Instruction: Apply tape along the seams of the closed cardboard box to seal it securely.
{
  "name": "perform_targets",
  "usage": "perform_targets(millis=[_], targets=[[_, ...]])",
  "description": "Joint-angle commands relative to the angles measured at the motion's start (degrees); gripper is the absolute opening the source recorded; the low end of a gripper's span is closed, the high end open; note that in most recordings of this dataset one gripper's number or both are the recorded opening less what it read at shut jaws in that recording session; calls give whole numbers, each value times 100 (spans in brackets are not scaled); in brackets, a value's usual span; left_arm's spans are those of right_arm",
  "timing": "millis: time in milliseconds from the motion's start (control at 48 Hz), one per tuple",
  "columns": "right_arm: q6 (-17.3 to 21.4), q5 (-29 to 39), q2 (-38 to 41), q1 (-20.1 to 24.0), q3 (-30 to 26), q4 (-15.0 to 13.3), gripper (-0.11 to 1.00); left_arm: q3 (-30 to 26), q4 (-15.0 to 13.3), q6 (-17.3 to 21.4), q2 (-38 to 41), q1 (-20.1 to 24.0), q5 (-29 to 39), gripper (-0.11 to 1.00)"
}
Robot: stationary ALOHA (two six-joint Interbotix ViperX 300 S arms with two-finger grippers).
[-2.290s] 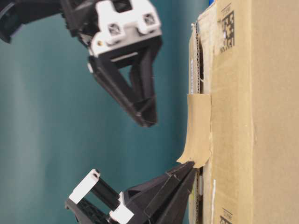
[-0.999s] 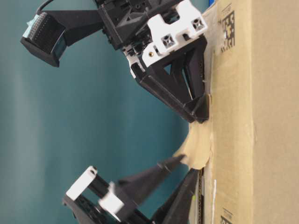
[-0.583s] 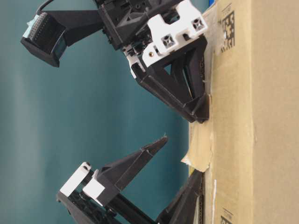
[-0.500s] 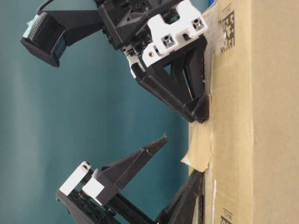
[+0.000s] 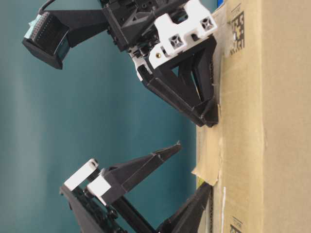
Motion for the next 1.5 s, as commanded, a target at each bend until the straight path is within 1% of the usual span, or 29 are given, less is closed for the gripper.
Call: perform_targets(millis=[0,208,666,1103,1228,1312,1416,1478], targets=[[9,-26,-70,26,-26,9,52,-185,9,-9,-9,18,114,68],[9,-18,-62,35,0,9,52,-237,9,-70,0,18,264,68],[18,-9,-70,53,53,9,52,-246,9,-79,-9,18,466,68],[18,-9,-70,88,62,9,52,-185,9,-88,-70,18,466,68],[18,-9,-70,105,62,18,52,-141,9,-88,-185,18,352,68],[18,0,-97,123,70,9,52,-62,-26,-141,-334,18,132,67],[18,0,-229,149,97,9,52,167,-62,-396,-589,18,-431,67],[9,0,-360,167,105,-9,52,343,-62,-633,-738,9,-835,67]])
